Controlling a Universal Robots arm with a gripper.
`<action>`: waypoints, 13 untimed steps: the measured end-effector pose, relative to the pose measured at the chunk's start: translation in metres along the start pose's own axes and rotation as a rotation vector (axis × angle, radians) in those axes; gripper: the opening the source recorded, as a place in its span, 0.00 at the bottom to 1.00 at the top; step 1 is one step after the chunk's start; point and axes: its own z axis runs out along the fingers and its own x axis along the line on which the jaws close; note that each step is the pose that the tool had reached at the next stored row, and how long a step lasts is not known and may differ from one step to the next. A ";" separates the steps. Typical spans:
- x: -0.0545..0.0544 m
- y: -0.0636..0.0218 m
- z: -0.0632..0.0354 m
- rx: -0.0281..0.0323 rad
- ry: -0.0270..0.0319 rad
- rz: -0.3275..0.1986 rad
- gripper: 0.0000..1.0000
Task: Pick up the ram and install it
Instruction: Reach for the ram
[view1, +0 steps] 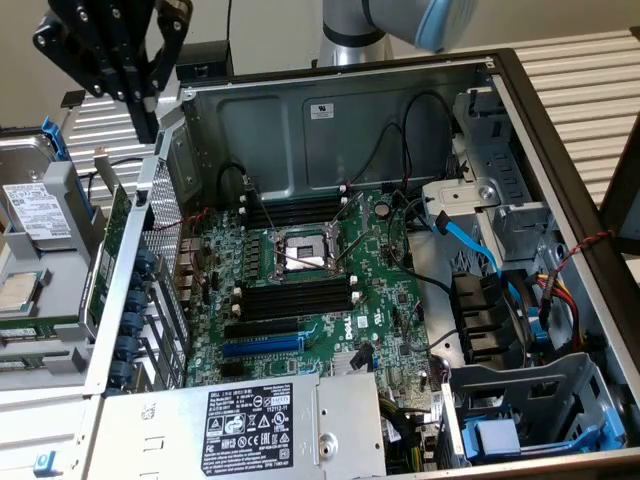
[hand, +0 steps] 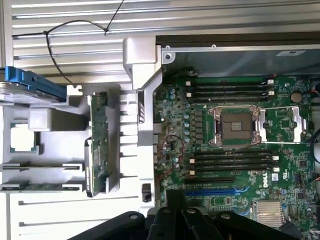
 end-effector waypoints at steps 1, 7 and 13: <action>0.005 -0.0006 -0.0001 0.0000 0.0000 0.000 0.11; 0.032 -0.0039 -0.0008 0.0000 0.0001 0.000 0.11; 0.059 -0.0072 -0.0014 0.0000 0.0000 0.000 0.11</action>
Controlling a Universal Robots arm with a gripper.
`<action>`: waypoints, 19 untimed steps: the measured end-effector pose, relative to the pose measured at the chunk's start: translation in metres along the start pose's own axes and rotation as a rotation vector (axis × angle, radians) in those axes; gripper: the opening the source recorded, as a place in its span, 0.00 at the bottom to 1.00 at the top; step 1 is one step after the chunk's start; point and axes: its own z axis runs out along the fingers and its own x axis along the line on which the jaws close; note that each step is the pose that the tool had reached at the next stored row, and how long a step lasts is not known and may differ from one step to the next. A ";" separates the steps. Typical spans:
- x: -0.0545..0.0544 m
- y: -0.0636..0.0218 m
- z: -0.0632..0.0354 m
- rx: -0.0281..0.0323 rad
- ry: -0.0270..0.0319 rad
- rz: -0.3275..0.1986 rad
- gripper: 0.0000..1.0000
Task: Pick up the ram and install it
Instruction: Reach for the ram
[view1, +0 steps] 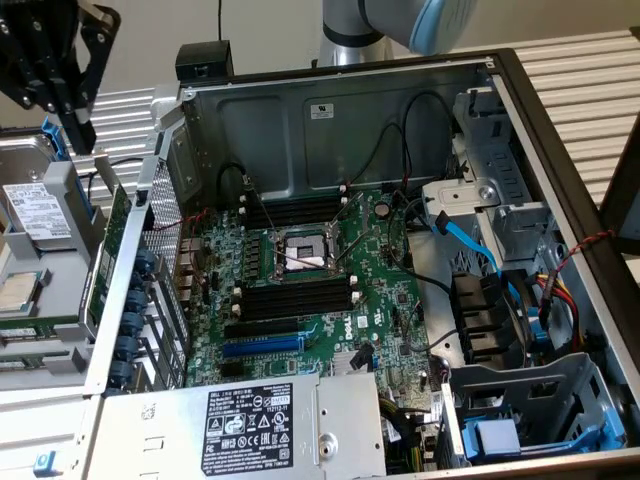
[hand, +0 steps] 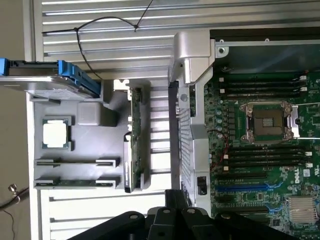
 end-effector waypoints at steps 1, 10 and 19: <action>0.005 -0.0006 -0.0001 0.0000 0.0000 0.000 0.11; 0.039 -0.0039 -0.0008 0.0000 0.0000 0.000 0.11; 0.070 -0.0064 -0.0011 0.0000 0.0000 0.000 0.11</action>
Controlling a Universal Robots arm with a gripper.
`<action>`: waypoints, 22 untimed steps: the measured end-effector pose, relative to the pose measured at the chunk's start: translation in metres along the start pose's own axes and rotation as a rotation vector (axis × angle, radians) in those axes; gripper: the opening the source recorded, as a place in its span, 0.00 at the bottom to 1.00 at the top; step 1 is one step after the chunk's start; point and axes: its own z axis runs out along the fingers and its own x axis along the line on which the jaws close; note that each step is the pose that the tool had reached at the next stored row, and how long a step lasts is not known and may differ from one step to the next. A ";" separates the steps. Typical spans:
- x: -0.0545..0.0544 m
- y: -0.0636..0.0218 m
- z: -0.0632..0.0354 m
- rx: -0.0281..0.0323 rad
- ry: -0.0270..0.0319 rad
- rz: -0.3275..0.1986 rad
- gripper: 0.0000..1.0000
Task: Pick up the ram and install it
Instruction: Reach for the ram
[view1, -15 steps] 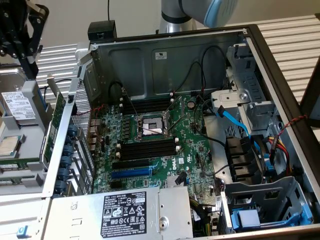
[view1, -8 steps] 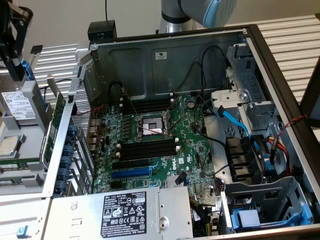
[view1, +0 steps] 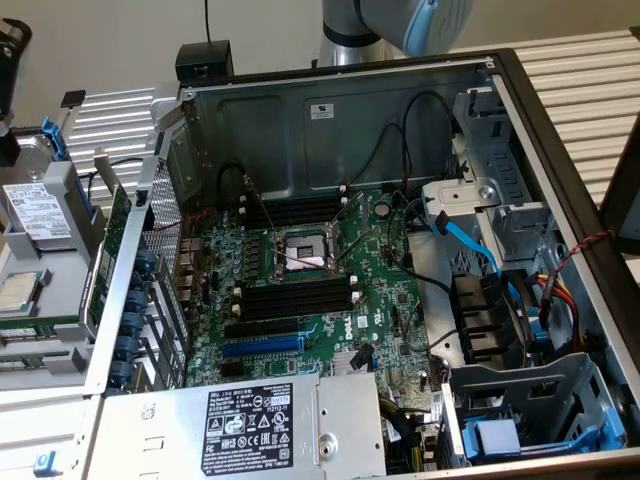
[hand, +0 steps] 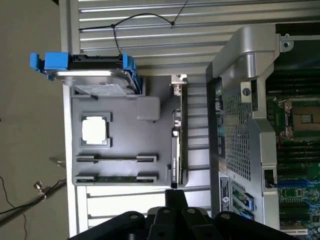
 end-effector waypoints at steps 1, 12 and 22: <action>0.003 -0.0003 0.0000 0.0000 0.0000 0.000 0.11; 0.034 -0.0026 -0.0002 0.0000 0.0000 0.000 0.11; 0.051 -0.0023 -0.0001 0.0001 0.0000 0.000 0.11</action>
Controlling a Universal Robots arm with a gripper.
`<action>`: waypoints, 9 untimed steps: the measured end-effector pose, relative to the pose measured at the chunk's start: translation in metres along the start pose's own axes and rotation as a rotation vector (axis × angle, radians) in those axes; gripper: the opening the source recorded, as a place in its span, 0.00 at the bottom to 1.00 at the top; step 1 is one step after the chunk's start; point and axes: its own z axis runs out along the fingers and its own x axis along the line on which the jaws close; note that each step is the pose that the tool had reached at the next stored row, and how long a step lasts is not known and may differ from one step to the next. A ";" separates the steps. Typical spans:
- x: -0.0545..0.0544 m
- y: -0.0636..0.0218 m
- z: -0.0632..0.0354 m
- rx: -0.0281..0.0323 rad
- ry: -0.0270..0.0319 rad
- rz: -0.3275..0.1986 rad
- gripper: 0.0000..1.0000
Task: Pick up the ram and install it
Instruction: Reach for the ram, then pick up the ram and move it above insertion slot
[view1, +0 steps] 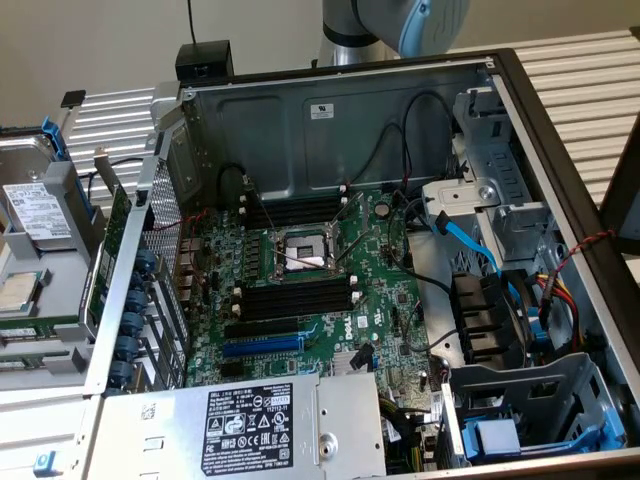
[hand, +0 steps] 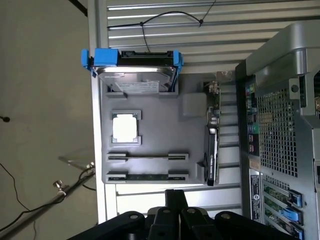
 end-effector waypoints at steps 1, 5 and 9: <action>0.001 0.0004 0.0001 0.0000 0.0000 0.000 0.11; 0.003 0.0003 0.0004 0.0001 0.0000 -0.001 0.11; 0.003 0.0004 0.0004 -0.0002 0.0003 -0.006 0.11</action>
